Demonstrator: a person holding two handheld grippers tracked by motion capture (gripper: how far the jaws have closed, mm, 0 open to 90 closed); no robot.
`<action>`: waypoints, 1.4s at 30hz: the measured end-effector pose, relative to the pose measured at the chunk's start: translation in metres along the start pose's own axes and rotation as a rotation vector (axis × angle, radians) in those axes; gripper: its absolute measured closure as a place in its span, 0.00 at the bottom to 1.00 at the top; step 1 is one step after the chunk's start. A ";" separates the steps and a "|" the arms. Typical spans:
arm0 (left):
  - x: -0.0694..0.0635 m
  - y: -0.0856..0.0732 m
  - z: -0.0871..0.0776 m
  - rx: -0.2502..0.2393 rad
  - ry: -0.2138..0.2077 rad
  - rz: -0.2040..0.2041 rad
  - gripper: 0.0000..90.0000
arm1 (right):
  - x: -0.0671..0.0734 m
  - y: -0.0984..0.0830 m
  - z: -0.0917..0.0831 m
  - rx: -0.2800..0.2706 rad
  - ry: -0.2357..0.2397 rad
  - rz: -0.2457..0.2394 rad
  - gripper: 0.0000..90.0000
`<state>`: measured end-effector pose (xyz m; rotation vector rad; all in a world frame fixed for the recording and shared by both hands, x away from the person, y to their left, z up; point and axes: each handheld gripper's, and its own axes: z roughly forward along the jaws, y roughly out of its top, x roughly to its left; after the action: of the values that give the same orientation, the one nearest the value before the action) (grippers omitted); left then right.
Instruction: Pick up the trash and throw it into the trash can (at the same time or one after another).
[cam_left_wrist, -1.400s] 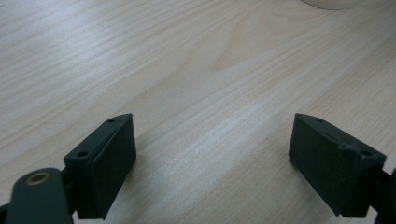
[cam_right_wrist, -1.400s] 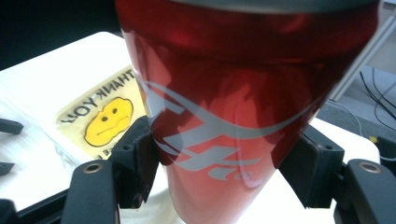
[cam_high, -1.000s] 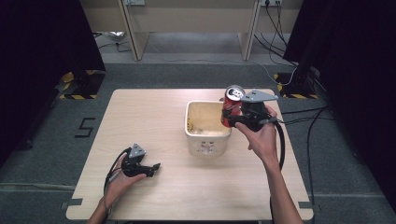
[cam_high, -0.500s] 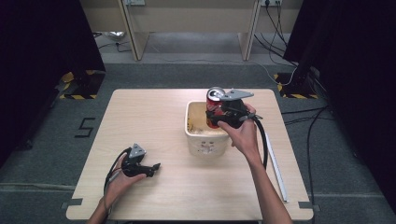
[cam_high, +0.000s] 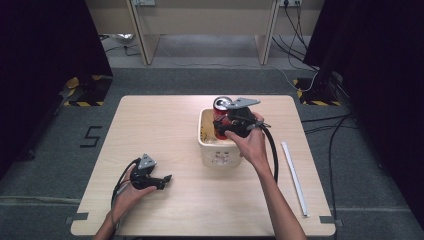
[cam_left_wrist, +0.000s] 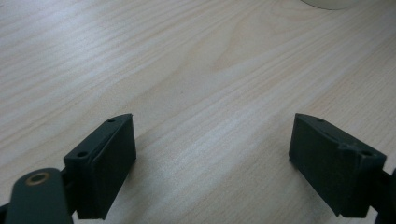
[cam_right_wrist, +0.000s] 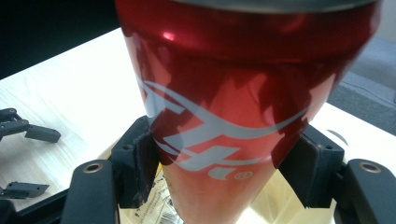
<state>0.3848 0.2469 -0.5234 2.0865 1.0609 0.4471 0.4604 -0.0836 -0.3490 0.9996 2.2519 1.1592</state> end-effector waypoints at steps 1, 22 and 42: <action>0.000 0.000 0.000 0.001 -0.001 0.000 0.16 | 0.000 0.000 0.001 0.004 0.003 0.000 0.38; 0.000 0.000 0.000 0.000 0.001 0.000 0.16 | 0.012 -0.012 0.028 0.081 0.064 -0.011 0.38; 0.000 0.000 0.000 0.001 0.000 0.001 0.16 | 0.006 -0.007 -0.005 -0.023 0.115 0.025 0.18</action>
<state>0.3849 0.2467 -0.5233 2.0878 1.0607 0.4476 0.4498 -0.0844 -0.3524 0.9775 2.3144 1.2805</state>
